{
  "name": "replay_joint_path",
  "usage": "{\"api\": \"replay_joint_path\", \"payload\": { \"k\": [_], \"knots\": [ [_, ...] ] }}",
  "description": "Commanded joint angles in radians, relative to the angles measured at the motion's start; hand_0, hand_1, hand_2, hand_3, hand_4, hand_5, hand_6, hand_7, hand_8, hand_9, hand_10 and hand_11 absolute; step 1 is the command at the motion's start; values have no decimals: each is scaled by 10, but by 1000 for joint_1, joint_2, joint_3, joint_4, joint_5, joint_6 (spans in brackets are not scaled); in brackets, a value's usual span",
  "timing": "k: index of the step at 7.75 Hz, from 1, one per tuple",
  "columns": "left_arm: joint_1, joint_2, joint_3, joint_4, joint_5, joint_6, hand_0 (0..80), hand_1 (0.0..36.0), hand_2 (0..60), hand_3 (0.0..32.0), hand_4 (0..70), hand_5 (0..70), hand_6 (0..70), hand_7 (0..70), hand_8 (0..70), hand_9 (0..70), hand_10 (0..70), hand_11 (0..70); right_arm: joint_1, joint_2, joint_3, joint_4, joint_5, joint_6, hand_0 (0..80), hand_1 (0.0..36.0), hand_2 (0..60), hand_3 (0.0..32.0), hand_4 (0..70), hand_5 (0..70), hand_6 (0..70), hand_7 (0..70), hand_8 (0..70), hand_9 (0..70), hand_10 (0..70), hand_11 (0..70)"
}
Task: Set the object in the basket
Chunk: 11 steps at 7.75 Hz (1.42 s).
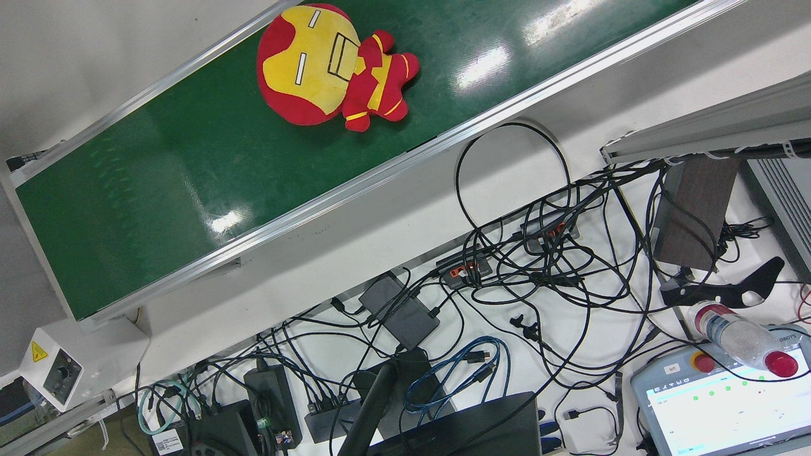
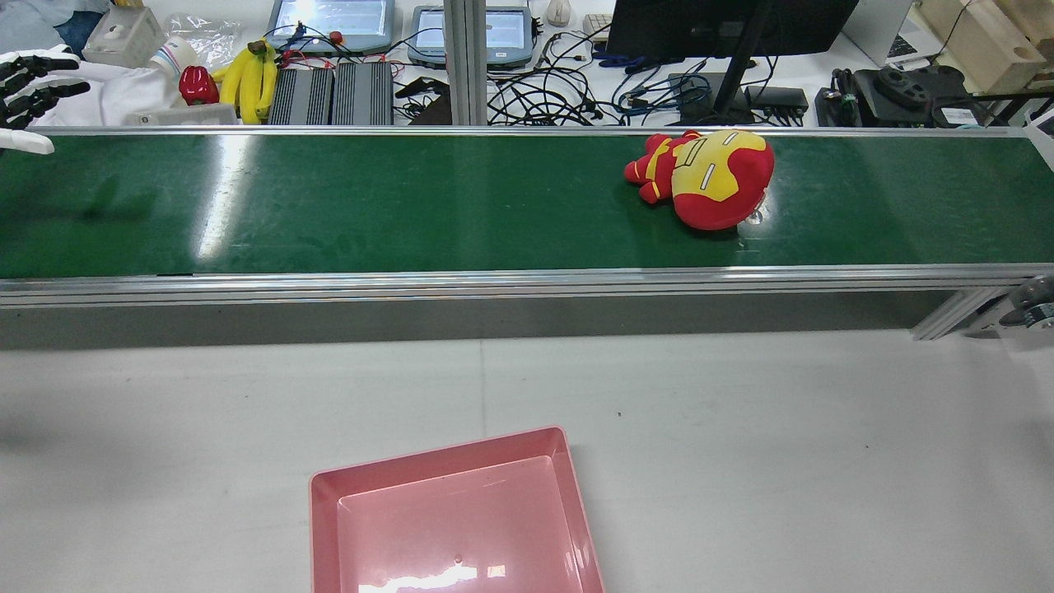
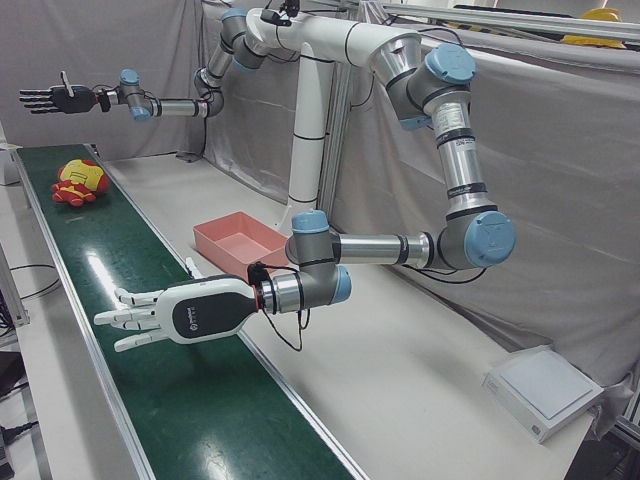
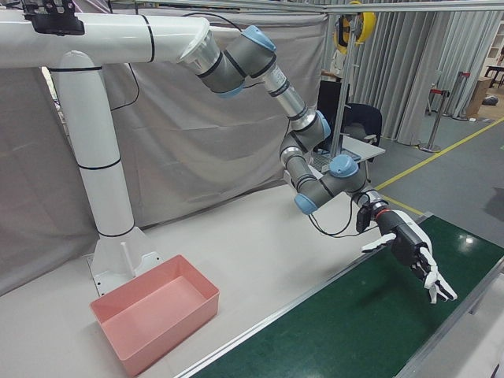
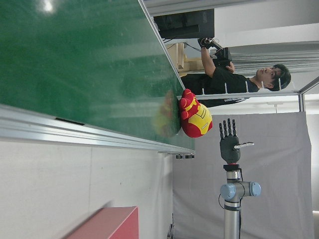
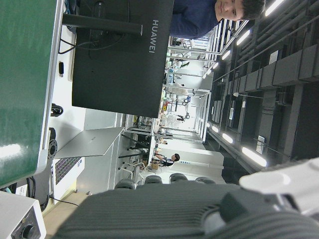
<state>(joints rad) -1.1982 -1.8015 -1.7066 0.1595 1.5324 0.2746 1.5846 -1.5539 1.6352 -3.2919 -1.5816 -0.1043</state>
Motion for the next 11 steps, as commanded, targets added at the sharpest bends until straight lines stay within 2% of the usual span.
{"api": "replay_joint_path", "payload": {
  "k": [1,11],
  "knots": [
    [3,1,-1,0,0,0,608,224,0,0,135,281,53,43,111,173,0,0,0,0,0,0,0,0,0,0,0,0,0,0,0,0,0,0,0,0],
    [3,-2,1,-2,-2,0,611,229,0,0,131,279,54,42,112,173,0,0,0,0,0,0,0,0,0,0,0,0,0,0,0,0,0,0,0,0]
  ]
}}
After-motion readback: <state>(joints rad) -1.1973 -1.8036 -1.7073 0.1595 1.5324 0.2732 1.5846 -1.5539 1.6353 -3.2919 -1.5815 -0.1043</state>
